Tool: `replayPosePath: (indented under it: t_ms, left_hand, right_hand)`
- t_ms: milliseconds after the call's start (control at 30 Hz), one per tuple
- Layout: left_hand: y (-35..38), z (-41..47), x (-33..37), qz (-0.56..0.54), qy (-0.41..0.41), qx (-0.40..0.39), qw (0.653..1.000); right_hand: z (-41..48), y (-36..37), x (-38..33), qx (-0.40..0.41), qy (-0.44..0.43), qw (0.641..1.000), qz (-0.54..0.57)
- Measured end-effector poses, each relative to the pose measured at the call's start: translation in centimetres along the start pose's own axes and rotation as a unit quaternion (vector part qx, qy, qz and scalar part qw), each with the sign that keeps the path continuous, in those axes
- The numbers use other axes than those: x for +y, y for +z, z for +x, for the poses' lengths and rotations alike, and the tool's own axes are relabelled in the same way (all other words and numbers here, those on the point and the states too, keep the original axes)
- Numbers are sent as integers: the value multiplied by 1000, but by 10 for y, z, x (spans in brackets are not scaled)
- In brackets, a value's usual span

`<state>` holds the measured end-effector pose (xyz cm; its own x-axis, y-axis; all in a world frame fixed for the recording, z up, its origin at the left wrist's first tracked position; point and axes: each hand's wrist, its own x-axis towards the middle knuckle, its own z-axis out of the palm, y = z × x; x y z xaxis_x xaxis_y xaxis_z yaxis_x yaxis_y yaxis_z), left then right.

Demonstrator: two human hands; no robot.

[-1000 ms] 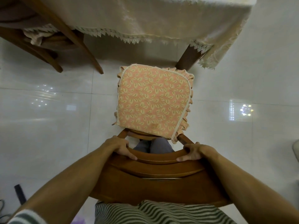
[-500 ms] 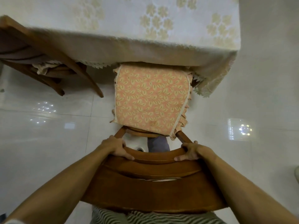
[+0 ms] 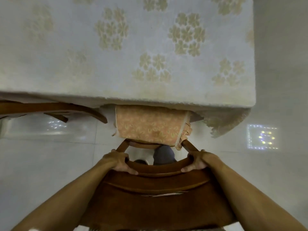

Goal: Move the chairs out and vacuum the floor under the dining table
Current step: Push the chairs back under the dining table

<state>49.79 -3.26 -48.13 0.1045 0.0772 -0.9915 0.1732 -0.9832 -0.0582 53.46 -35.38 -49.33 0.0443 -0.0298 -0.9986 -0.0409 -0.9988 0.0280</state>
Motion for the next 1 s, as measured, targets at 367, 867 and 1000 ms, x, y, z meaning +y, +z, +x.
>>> replayPosePath:
  t_ms: [367,867,1000]
  left_hand:
    - [-72,17,-26,14,30,-7,999]
    - [-132,37,-4,20,49,38,998]
    - [-143,38,-1,23,43,37,998]
  right_hand:
    - [0,-53,-36,-15,13,1000,3]
    - [7,-118,-28,22,21,1000,-4]
    - [8,-130,-28,22,13,1000,-15]
